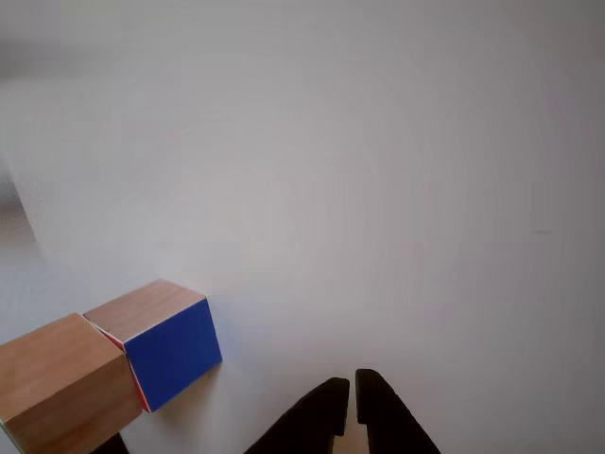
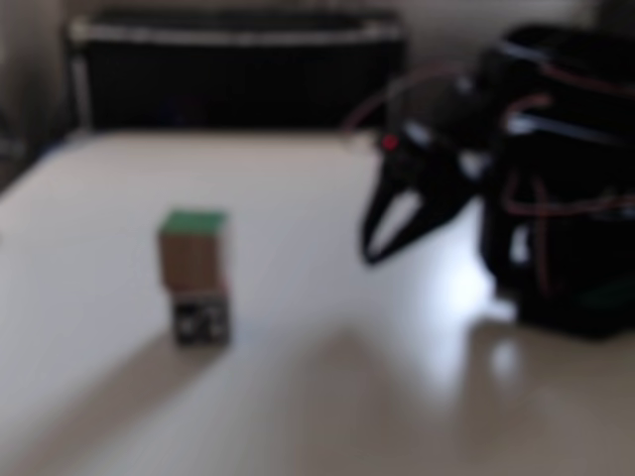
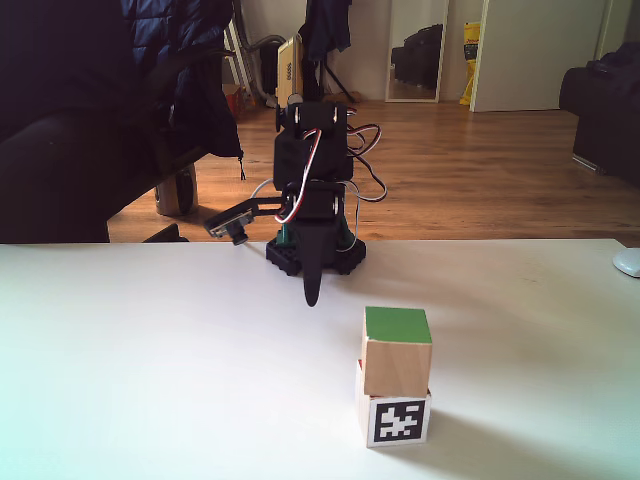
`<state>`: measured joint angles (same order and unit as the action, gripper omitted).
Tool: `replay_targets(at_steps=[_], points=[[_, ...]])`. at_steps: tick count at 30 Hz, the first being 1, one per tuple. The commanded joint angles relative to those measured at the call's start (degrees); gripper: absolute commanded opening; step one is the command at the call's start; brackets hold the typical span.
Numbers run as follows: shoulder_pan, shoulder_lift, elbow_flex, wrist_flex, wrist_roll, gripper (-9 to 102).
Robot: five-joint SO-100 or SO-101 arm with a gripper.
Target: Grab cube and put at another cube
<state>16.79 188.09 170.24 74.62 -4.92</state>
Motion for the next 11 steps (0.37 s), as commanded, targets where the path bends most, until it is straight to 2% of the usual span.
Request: replay_targets(at_steps=[1,11], points=[[-0.7,0.3,-0.2,-0.6,-0.8,0],[-1.1,0.3,-0.2,-0.6,-1.3,0]])
